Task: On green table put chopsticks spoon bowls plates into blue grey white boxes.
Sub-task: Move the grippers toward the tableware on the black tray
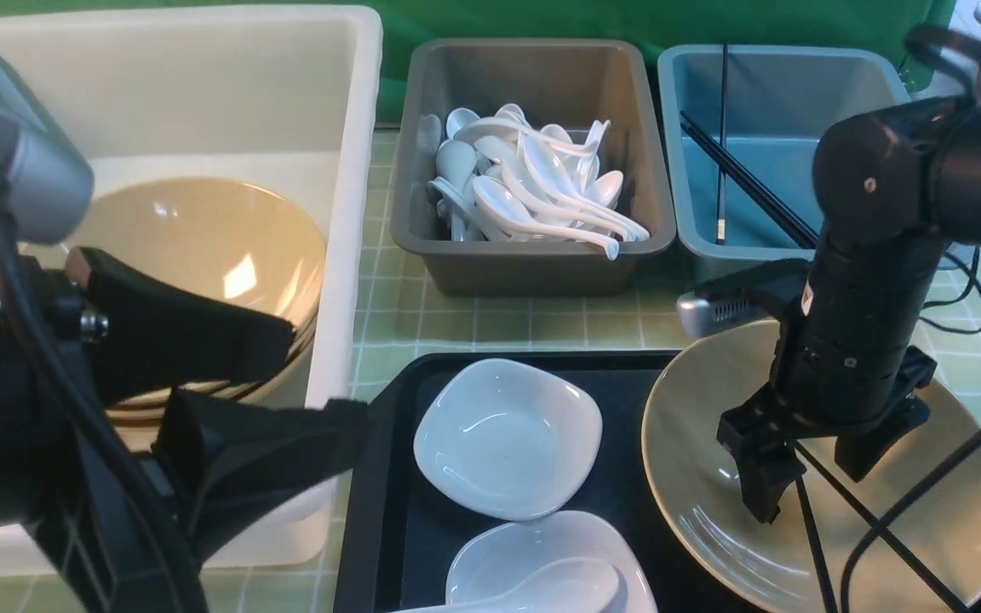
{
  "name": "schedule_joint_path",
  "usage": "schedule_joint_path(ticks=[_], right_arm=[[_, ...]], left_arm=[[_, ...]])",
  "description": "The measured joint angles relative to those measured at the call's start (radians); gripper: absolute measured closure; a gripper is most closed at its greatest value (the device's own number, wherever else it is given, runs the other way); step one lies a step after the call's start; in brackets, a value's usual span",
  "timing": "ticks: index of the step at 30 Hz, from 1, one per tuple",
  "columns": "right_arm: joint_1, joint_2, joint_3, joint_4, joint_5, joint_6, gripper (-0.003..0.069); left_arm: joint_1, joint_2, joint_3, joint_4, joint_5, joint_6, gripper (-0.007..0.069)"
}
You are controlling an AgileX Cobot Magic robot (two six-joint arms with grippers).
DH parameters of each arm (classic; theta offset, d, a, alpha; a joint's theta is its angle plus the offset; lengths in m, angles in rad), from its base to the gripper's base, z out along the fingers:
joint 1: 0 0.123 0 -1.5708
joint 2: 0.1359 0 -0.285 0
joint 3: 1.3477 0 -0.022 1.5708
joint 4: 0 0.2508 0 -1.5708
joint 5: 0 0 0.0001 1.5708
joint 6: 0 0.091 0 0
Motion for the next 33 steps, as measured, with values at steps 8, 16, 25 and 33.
schedule_joint_path(ticks=[8, 16, 25, 33], right_arm=[[-0.002, 0.026, -0.007, 0.000, 0.038, -0.005, 0.0228], [-0.064, 0.026, -0.007, 0.000, 0.073, -0.006, 0.0603], [-0.103, 0.026, -0.007, 0.057, 0.054, -0.073, 0.0606], [-0.103, 0.025, -0.007, 0.131, 0.014, -0.098, 0.0606]], left_arm=[[0.000, 0.000, 0.000, 0.029, 0.136, 0.000, 0.0173], [0.000, -0.001, -0.001, 0.032, 0.162, 0.000, 0.0173], [0.000, -0.001, -0.001, 0.032, 0.162, 0.000, 0.0173], [0.000, -0.001, -0.001, 0.032, 0.162, 0.000, 0.0173]])
